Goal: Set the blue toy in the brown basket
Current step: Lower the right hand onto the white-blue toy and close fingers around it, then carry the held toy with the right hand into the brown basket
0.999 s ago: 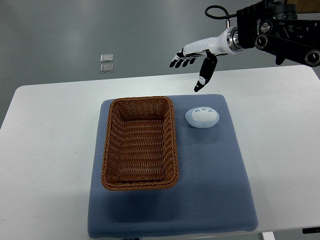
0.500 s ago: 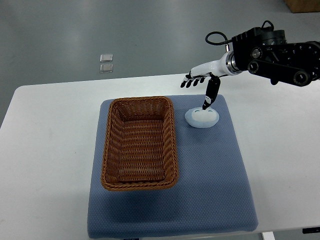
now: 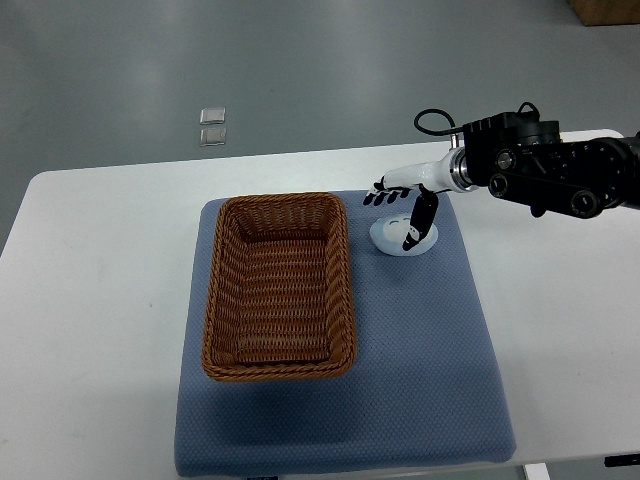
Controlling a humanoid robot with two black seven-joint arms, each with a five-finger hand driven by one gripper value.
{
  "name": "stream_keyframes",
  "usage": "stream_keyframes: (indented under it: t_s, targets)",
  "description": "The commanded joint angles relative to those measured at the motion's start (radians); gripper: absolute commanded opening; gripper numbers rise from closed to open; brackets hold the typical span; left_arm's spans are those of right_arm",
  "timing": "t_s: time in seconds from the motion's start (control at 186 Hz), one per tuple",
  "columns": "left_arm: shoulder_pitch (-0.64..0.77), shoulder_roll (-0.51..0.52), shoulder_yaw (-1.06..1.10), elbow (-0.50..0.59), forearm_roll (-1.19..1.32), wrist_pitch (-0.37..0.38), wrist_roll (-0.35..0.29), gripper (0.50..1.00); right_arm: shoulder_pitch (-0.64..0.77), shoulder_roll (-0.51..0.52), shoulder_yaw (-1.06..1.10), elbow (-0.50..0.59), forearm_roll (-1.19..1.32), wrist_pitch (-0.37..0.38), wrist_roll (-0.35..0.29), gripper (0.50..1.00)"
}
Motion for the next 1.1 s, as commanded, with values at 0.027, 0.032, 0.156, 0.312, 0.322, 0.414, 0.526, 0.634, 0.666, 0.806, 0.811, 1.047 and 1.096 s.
stream_keyframes:
  t_s: [0.027,0.032,0.156,0.312,0.322,0.414,0.526,0.634,0.666,0.806,0.811,1.047,1.096]
  targets:
    - [0.001,0.000,0.000,0.000,0.000,0.000,0.000,1.000,-0.021,0.001,-0.006,-0.007,-0.002,-0.025,0.000,0.897]
    - [0.000,0.000,0.000,0.000,0.000,0.000,0.000,1.000,-0.021,0.001,-0.006,-0.007,-0.002,-0.025,0.000,0.895]
    - [0.000,0.000,0.001,0.000,0.000,-0.001,0.000,1.000,-0.035,0.001,-0.006,-0.007,-0.003,-0.027,0.000,0.872]
    - [0.000,0.000,0.000,-0.002,0.000,-0.001,0.000,1.000,-0.052,0.001,-0.007,-0.008,-0.005,-0.040,0.000,0.801]
    - [0.000,0.000,0.000,-0.002,0.000,0.000,0.000,1.000,-0.052,0.001,-0.007,-0.007,-0.006,-0.044,0.000,0.793]
    - [0.000,0.000,0.000,0.000,0.000,0.000,0.000,1.000,-0.062,0.002,-0.007,-0.007,-0.020,-0.048,0.000,0.707]
    - [0.000,0.000,0.000,0.000,0.000,0.000,0.000,1.000,-0.076,0.002,-0.007,-0.008,-0.037,-0.048,0.000,0.601]
    - [0.000,0.000,0.000,0.000,0.000,0.000,0.000,1.000,-0.073,-0.001,-0.006,-0.008,-0.037,-0.050,0.000,0.500]
    - [0.000,0.000,-0.002,0.000,0.000,0.000,0.000,1.000,-0.067,-0.005,-0.006,-0.008,-0.035,-0.048,0.002,0.500]
    - [0.001,0.000,0.000,0.000,0.000,0.000,0.000,1.000,-0.033,-0.028,0.007,-0.005,-0.031,-0.033,0.002,0.500]
    - [0.001,0.000,0.000,0.000,0.000,0.000,0.000,1.000,-0.033,-0.028,0.007,-0.005,-0.031,-0.033,0.002,0.500]
    - [0.000,0.000,0.000,0.000,0.000,0.000,0.000,1.000,0.083,-0.070,0.025,0.071,-0.002,0.007,0.009,0.500]
    - [0.001,0.000,0.000,0.000,0.000,0.000,0.000,1.000,0.097,-0.068,0.046,0.085,0.015,0.016,0.008,0.500]
